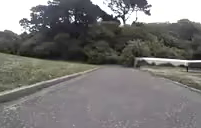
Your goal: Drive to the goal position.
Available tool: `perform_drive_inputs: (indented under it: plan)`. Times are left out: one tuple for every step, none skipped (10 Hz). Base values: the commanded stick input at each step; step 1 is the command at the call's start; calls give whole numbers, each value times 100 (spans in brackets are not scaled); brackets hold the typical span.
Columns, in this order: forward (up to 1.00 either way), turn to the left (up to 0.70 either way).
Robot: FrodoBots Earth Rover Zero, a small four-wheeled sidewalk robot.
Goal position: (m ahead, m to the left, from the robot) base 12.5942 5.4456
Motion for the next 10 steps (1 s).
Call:
perform_drive_inputs:
  plan:
    - [100,0]
    - [100,0]
    - [100,0]
    - [100,-8]
    - [100,-21]
    - [100,-24]
    - [100,-11]
    - [100,-1]
    - [100,-34]
    - [100,-34]
